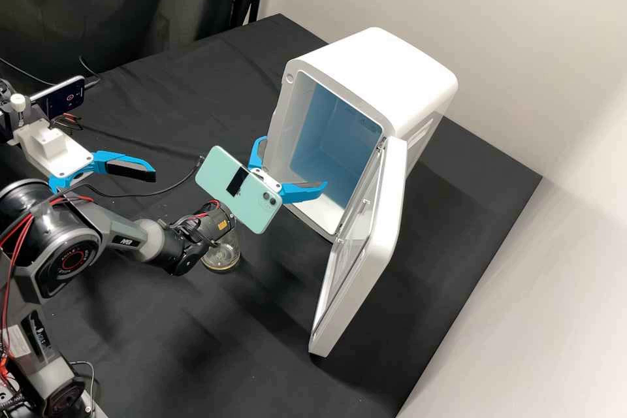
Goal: Place the flask in the incubator
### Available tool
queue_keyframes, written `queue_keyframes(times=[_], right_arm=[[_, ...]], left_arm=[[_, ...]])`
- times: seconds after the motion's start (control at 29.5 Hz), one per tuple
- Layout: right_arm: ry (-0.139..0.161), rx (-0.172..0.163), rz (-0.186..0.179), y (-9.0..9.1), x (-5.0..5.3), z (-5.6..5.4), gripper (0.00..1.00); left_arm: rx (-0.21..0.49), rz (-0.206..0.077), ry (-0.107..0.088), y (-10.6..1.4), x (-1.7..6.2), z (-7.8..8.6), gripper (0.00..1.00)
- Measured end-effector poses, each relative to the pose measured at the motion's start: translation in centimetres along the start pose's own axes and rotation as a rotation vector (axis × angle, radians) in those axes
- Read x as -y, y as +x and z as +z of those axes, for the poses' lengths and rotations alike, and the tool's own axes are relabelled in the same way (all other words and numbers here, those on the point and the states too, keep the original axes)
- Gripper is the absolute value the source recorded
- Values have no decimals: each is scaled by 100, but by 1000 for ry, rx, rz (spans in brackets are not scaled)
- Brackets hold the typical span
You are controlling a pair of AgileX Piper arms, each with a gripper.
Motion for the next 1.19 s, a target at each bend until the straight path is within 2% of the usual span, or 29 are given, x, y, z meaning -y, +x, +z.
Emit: queue_keyframes(times=[0.34,0.44,0.64,0.75,0.85,0.88,0.91,0.95,0.98,1.05,1.19], right_arm=[[0,0,0,0,0,0,100],[0,0,0,0,0,0,100],[0,0,0,0,0,0,100],[0,0,0,0,0,0,100],[0,0,0,0,0,0,100],[0,0,0,0,0,0,100],[0,0,0,0,0,0,100],[0,0,0,0,0,0,100],[0,0,0,0,0,0,100],[0,0,0,0,0,0,100],[0,0,0,0,0,0,100]], left_arm=[[-1,-4,0,6,12,-2,100],[-3,-6,0,49,27,-11,100],[10,-27,5,55,75,-38,100],[6,-41,-6,24,107,-73,100],[-5,-65,-24,-65,178,-132,100],[-11,-79,-25,-128,205,-151,100],[-18,-95,-40,-248,230,-155,100],[-26,-103,-46,-359,235,-164,100],[-26,-107,-43,-438,235,-166,100],[-16,-98,-28,-573,221,-176,100],[-9,-72,-27,-738,207,-229,100]])
